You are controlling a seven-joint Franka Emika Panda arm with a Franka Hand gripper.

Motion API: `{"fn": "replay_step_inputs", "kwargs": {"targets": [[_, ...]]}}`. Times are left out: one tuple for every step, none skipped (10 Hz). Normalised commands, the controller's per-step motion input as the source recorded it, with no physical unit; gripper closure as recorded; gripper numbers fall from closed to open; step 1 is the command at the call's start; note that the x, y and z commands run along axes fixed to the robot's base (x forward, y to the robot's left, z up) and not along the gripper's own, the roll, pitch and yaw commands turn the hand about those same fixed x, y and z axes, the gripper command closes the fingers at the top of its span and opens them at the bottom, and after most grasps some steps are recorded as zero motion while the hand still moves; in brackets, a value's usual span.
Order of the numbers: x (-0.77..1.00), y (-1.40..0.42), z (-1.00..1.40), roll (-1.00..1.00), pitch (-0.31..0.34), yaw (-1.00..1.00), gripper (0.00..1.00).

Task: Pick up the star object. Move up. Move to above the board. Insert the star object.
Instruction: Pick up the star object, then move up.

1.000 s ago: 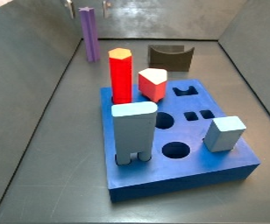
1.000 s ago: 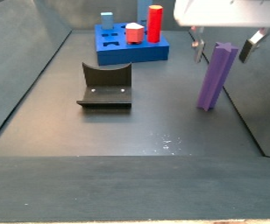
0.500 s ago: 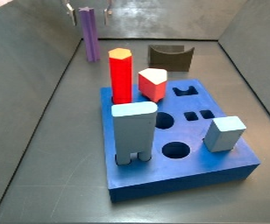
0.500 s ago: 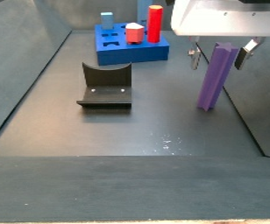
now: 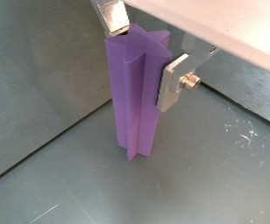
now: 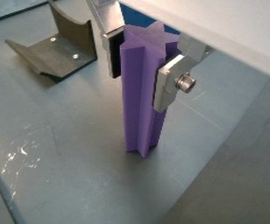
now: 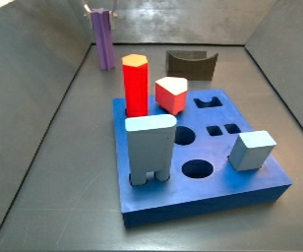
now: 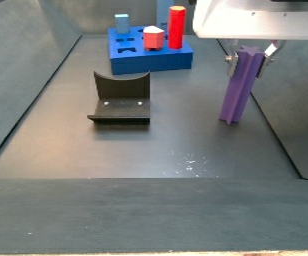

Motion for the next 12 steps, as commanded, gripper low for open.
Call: {"fn": "replay_step_inputs", "kwargs": {"targets": [[0.00,0.00,0.00,0.00,0.000,0.00,1.00],[0.00,0.00,0.00,0.00,0.000,0.00,1.00],[0.00,0.00,0.00,0.00,0.000,0.00,1.00],[0.00,0.00,0.00,0.00,0.000,0.00,1.00],[0.00,0.00,0.00,0.00,0.000,0.00,1.00],[0.00,0.00,0.00,0.00,0.000,0.00,1.00],[0.00,0.00,0.83,0.00,0.000,0.00,1.00],[0.02,0.06,0.83,0.01,-0.010,0.01,1.00],[0.00,0.05,0.73,0.02,0.010,0.00,1.00],[0.00,0.04,0.66,0.03,0.025,0.00,1.00],[0.00,0.03,0.49,0.05,0.048,-0.01,1.00],[-0.01,0.03,0.42,0.06,0.058,-0.02,1.00]]}}
